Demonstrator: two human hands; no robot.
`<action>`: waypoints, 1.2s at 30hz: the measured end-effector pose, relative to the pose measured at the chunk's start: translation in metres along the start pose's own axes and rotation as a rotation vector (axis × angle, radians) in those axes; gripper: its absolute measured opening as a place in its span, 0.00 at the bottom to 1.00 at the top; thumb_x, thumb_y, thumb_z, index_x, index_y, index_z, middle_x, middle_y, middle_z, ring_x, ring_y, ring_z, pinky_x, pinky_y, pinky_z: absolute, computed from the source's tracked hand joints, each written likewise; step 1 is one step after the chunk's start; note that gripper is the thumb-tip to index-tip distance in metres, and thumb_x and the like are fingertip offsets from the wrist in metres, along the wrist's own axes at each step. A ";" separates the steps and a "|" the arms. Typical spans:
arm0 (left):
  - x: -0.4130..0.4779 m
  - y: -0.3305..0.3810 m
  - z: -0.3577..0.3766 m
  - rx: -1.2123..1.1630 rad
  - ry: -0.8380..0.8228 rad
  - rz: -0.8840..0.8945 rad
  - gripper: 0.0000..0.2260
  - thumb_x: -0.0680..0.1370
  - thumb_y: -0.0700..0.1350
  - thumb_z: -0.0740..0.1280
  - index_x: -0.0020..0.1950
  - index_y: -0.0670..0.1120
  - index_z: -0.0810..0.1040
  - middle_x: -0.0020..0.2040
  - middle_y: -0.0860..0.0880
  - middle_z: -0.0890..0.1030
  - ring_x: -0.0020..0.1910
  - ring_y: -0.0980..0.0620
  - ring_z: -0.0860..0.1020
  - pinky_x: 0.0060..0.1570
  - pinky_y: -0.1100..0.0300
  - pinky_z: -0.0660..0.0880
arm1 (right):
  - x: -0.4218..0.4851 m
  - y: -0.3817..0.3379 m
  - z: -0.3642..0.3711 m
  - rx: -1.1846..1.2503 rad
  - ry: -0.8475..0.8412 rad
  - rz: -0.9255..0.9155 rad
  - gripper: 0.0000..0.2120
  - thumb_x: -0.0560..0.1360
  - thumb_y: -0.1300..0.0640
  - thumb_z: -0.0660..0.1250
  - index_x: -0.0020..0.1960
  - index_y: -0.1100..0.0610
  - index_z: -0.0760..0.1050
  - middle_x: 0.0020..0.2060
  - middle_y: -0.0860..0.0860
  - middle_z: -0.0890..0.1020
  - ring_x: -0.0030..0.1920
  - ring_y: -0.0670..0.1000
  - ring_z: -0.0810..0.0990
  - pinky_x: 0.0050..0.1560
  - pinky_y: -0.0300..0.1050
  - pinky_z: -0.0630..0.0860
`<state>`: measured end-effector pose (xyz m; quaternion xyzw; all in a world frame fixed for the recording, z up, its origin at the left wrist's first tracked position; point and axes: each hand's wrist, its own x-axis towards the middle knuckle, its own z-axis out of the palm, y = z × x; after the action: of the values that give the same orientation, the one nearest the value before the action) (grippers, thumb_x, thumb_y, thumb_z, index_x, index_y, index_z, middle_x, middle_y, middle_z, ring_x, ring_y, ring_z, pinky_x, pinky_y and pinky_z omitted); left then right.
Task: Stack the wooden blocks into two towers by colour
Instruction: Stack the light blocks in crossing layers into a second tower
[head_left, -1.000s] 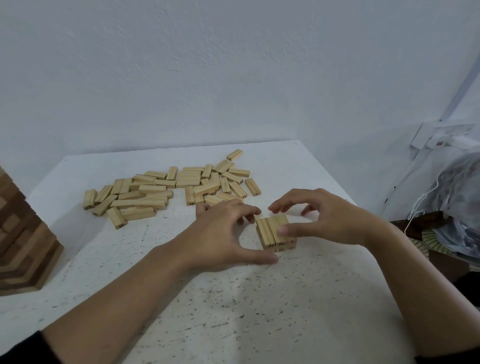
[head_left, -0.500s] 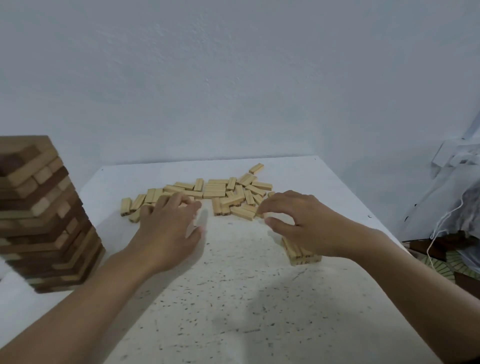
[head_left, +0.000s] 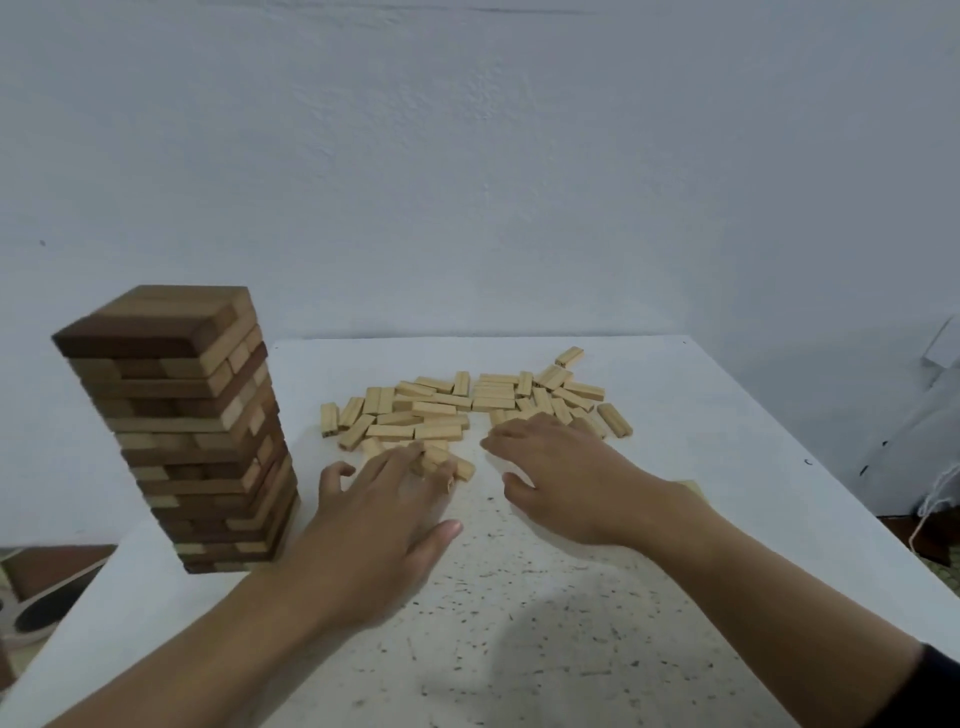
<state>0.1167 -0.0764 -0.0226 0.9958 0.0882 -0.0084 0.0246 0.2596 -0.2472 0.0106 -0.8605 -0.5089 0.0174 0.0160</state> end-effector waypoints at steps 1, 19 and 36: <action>-0.002 -0.002 0.001 -0.010 -0.005 0.008 0.37 0.72 0.70 0.31 0.81 0.62 0.41 0.83 0.53 0.44 0.82 0.54 0.45 0.76 0.43 0.47 | 0.001 -0.004 0.003 0.014 0.012 -0.012 0.17 0.84 0.52 0.54 0.71 0.53 0.70 0.70 0.47 0.72 0.71 0.53 0.67 0.70 0.59 0.64; -0.001 -0.020 0.021 -0.224 0.221 0.065 0.20 0.87 0.57 0.46 0.79 0.63 0.60 0.79 0.68 0.57 0.78 0.65 0.46 0.67 0.50 0.48 | 0.015 -0.028 0.033 0.352 0.232 0.036 0.17 0.74 0.53 0.56 0.53 0.50 0.82 0.48 0.43 0.79 0.51 0.45 0.77 0.57 0.52 0.74; -0.004 -0.018 0.018 -0.204 0.134 -0.022 0.24 0.86 0.58 0.45 0.83 0.59 0.47 0.81 0.57 0.47 0.79 0.59 0.44 0.73 0.44 0.47 | 0.009 -0.027 0.043 0.400 0.244 -0.070 0.19 0.76 0.59 0.60 0.61 0.44 0.81 0.53 0.40 0.74 0.59 0.43 0.70 0.61 0.52 0.70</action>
<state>0.1093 -0.0605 -0.0418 0.9854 0.1009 0.0671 0.1198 0.2386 -0.2264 -0.0308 -0.8178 -0.5191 0.0131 0.2482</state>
